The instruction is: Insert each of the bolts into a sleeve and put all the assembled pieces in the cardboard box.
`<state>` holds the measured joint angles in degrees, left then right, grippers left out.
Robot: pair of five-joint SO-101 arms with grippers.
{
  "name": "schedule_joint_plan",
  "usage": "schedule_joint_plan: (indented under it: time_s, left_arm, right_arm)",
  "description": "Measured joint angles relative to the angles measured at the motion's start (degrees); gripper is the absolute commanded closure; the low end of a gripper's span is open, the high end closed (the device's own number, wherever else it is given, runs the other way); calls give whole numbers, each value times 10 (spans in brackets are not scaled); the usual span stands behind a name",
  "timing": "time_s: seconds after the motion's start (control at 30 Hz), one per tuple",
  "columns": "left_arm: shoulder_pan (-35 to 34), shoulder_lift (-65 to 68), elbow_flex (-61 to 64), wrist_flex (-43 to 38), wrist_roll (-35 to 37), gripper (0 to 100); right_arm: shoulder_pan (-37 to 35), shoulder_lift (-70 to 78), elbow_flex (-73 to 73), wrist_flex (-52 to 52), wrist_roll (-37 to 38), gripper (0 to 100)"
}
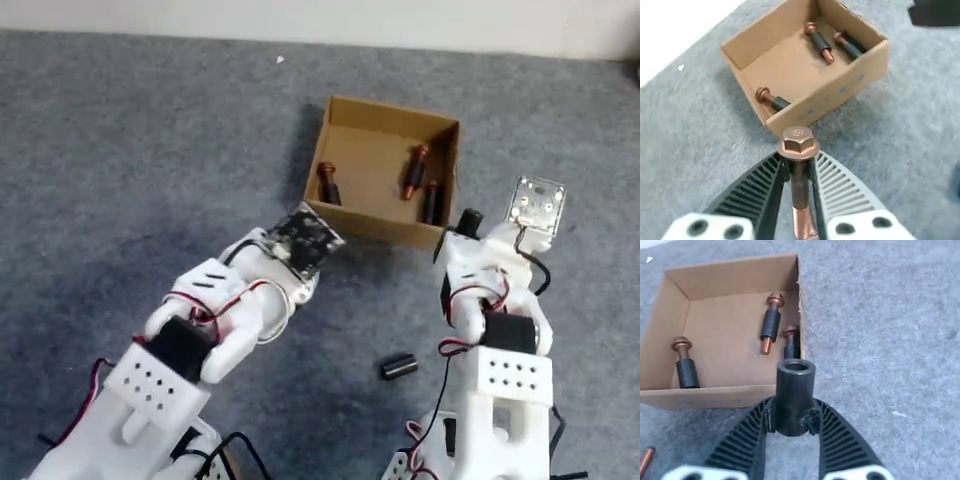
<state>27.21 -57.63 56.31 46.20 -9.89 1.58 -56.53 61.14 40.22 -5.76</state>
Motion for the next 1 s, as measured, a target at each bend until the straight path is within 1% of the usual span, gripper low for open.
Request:
schedule_joint_plan:
  time_s: [0.1, 0.2, 0.33, 0.43, 0.47, 0.6, 0.73, 0.9, 1.0]
  left_arm:
    - [-7, -25, 12, 0, 38, 994]
    - [-13, -52, 25, 0, 65, 994]
    - [-14, -98, 41, -1, 81, 994]
    - [-15, -138, 54, -2, 88, 994]
    - [-25, -152, 57, -2, 89, 994]
    - [-64, -206, 74, -2, 98, 994]
    - [-78, -256, 104, -20, 136, 994]
    - [-78, -302, 128, -56, 145, 992]
    - [-78, -313, 130, -80, 171, 990]
  right_arm:
    - [-8, -60, 32, 0, 1, 993]
    - [-38, -150, 78, 0, 24, 993]
    - [-96, -265, 135, 0, 37, 993]
    - [-131, -324, 164, 0, 49, 993]
    - [-146, -340, 171, 0, 59, 993]
    - [-219, -390, 206, 0, 81, 993]
    - [-287, -432, 231, 0, 96, 993]
    - [-343, -475, 260, 0, 99, 993]
    - [-366, -476, 263, 0, 99, 993]
